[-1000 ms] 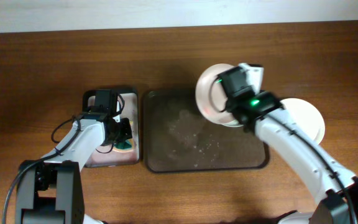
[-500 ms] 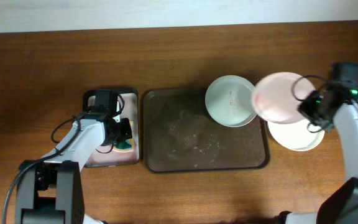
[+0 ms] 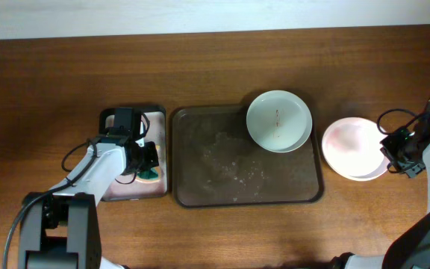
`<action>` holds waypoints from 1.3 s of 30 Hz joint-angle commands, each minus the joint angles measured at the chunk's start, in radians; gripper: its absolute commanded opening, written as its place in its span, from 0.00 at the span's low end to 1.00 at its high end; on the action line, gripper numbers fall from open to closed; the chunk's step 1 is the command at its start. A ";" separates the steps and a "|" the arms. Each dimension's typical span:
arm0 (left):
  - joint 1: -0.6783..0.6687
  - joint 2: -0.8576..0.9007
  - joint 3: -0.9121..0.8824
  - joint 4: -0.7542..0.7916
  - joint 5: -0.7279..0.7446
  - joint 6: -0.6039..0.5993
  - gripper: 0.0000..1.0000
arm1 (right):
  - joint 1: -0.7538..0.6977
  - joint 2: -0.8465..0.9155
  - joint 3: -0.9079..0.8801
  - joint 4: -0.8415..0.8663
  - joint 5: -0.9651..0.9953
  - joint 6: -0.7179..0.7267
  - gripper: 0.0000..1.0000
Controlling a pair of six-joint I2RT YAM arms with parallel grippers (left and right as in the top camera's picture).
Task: Clean dirty plates on tray and stack at the side
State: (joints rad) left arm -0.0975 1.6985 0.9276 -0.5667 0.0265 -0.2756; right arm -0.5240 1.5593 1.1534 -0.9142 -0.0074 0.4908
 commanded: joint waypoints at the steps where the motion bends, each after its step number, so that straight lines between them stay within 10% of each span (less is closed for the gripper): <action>1: 0.001 0.037 -0.010 -0.001 0.012 0.016 0.00 | -0.005 -0.013 -0.007 0.014 -0.068 -0.004 0.34; 14: 0.002 0.037 -0.010 0.003 0.012 0.016 0.00 | 0.240 0.013 -0.007 0.203 -0.311 -0.391 0.46; 25: 0.001 0.037 -0.010 0.002 0.012 0.016 0.00 | 0.419 0.202 -0.007 0.226 -0.228 -0.293 0.45; 39: 0.001 0.037 -0.010 0.002 0.012 0.016 0.00 | 0.479 0.318 -0.010 0.302 -0.243 -0.272 0.15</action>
State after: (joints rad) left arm -0.0975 1.6993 0.9276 -0.5648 0.0265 -0.2756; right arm -0.0700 1.8561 1.1522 -0.6155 -0.2493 0.2157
